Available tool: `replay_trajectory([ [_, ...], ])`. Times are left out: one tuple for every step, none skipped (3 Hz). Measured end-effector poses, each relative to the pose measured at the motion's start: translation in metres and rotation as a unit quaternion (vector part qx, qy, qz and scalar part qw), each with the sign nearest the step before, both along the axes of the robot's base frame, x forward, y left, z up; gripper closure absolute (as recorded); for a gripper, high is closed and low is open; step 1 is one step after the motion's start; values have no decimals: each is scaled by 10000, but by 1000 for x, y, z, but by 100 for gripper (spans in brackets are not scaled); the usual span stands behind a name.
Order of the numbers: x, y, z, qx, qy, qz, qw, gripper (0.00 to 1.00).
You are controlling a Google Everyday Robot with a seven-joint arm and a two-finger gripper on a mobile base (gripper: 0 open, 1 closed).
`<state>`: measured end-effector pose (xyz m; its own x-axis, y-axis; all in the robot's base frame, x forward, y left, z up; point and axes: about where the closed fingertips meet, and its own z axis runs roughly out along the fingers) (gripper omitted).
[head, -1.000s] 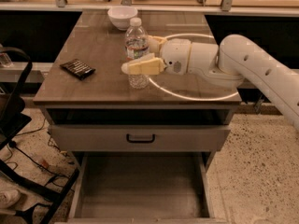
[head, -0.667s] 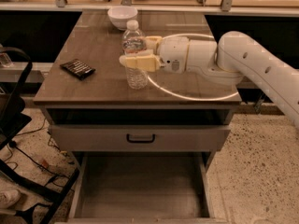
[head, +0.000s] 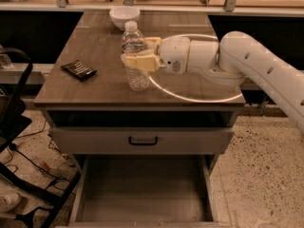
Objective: Place water bottle into white bowl
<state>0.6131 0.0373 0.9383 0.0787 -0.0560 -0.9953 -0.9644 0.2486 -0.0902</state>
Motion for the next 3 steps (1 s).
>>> replay_trajectory([
  [0, 3, 2, 0, -10, 33, 10000, 100],
  [12, 11, 18, -10, -108, 217, 9997, 100],
  [54, 23, 38, -45, -36, 163, 9999, 100],
])
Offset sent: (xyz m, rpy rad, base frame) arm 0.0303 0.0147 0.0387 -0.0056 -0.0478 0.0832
